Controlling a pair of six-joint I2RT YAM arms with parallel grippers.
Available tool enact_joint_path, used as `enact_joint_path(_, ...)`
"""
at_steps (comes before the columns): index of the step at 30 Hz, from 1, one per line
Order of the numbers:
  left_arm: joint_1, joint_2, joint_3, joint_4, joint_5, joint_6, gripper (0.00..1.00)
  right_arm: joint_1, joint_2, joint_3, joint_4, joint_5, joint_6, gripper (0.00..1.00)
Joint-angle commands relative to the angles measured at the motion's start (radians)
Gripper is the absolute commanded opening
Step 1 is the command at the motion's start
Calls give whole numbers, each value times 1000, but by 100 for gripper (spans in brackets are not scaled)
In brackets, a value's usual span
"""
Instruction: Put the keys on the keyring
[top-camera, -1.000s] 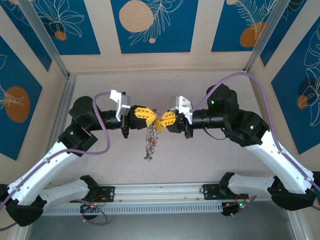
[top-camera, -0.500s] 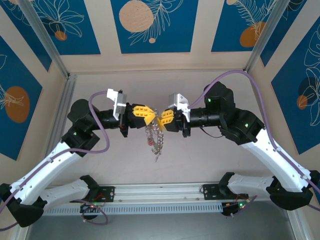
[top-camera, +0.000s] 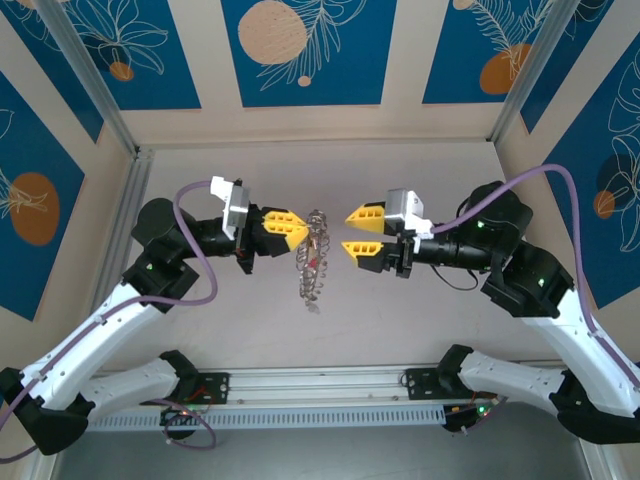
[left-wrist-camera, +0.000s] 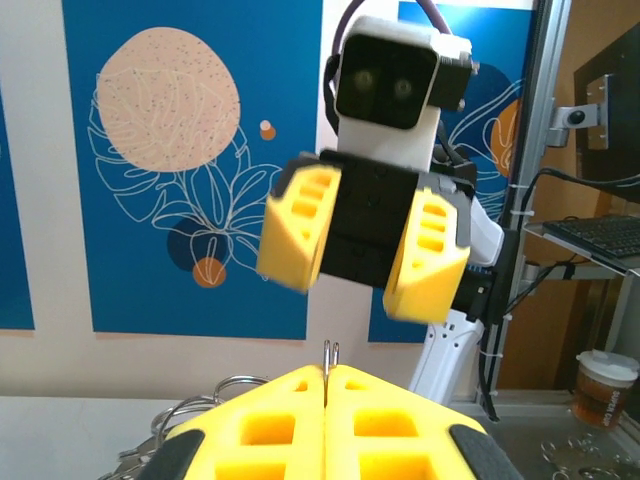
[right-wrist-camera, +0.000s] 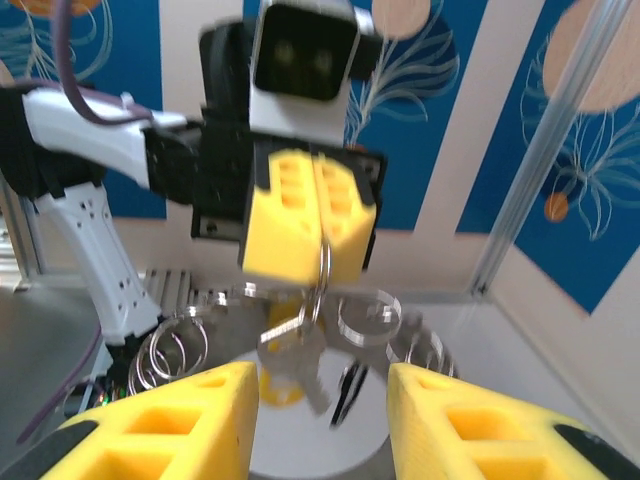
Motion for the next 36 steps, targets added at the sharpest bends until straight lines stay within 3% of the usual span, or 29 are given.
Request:
enact_joint_path(1,10,-1,22,63,38,-18,0,-3,55,-11,98,-55,39,39)
enact_joint_path(13,10,3,32,23,39,10,0,11,120,-37,173,-119,89,39)
enact_joint_path(21,9,3,27,55,32,-4,0,11,128,-46,152,-93,78,8)
enact_joint_path(26,10,11,51,-1,32,12,0,13,144,-16,96,-55,47,0)
enact_joint_path(31,10,-8,114,-200,8,125,0,10,165,49,11,-36,2,0)
enact_joint_path(34,10,-9,129,-228,4,149,0,8,165,45,18,-62,1,0)
enact_joint_path(35,9,-9,128,-221,5,145,0,8,163,38,26,-69,2,1)
enact_joint_path(36,10,-9,128,-211,4,140,0,8,161,27,38,-82,9,9)
